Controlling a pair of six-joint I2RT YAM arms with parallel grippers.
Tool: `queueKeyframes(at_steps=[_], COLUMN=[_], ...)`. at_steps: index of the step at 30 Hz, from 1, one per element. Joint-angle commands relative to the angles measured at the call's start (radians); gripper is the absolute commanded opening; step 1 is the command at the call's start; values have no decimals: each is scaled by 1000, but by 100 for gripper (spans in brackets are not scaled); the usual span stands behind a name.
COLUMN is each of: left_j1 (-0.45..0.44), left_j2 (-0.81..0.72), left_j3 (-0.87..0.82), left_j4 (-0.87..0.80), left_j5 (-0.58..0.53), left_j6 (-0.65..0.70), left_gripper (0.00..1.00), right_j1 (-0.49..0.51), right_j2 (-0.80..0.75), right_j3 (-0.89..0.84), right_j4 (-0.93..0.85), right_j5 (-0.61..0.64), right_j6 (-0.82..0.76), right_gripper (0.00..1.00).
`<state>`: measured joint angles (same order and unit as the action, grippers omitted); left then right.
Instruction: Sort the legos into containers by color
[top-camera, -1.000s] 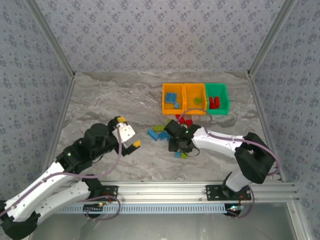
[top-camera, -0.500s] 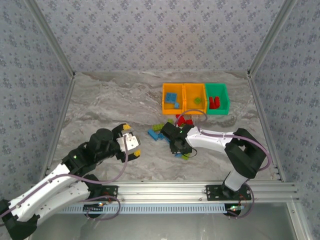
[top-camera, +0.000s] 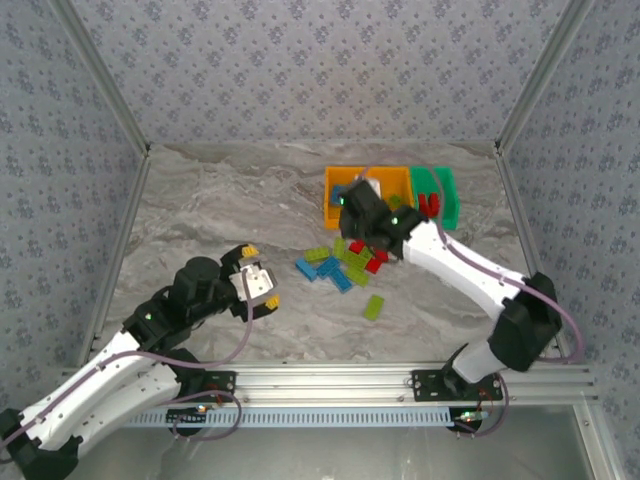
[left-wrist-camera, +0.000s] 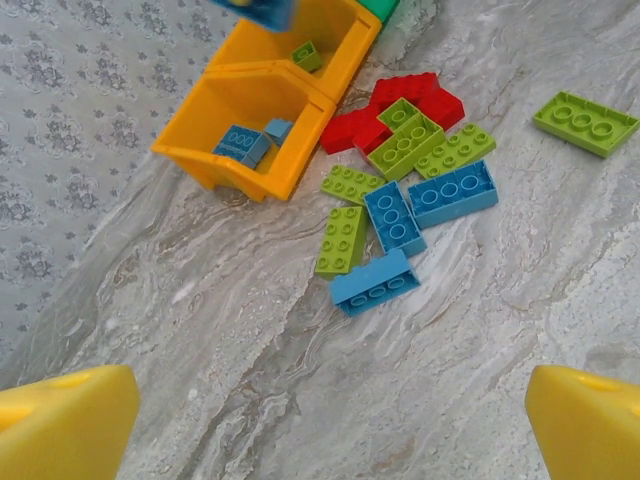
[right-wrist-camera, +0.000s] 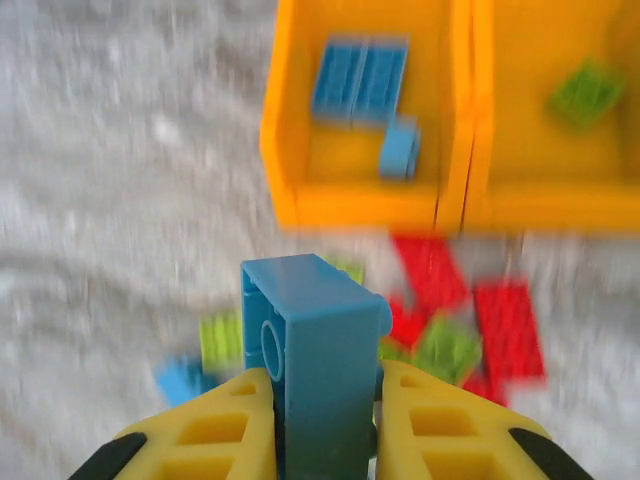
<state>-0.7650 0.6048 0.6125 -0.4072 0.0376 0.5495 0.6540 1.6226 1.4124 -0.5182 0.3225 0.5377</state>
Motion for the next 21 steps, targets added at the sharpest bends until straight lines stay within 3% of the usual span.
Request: queueKeyframes(at_steps=[1, 7, 9, 11, 15, 21], left_j1=[7, 11, 10, 10, 11, 11], left_j2=[-20, -89, -95, -96, -88, -72], left_j3=[-4, -34, -37, -36, -36, -34], left_j4=[15, 38, 38, 38, 39, 36], left_j5=[22, 12, 5, 7, 23, 74], left_j6=[0, -5, -6, -6, -7, -8], left_gripper=[99, 99, 99, 99, 99, 99], right_j1=[-76, -140, -140, -139, -130, -49], right_j2=[185, 442, 451, 413, 228, -217], right_j3=[108, 399, 439, 423, 247, -281], right_j4=[75, -31, -70, -78, -89, -29], right_j5=[2, -43, -42, -38, -21, 2], right_j6=[-142, -168, -173, -173, -138, 71], right_gripper=[24, 38, 50, 55, 58, 63])
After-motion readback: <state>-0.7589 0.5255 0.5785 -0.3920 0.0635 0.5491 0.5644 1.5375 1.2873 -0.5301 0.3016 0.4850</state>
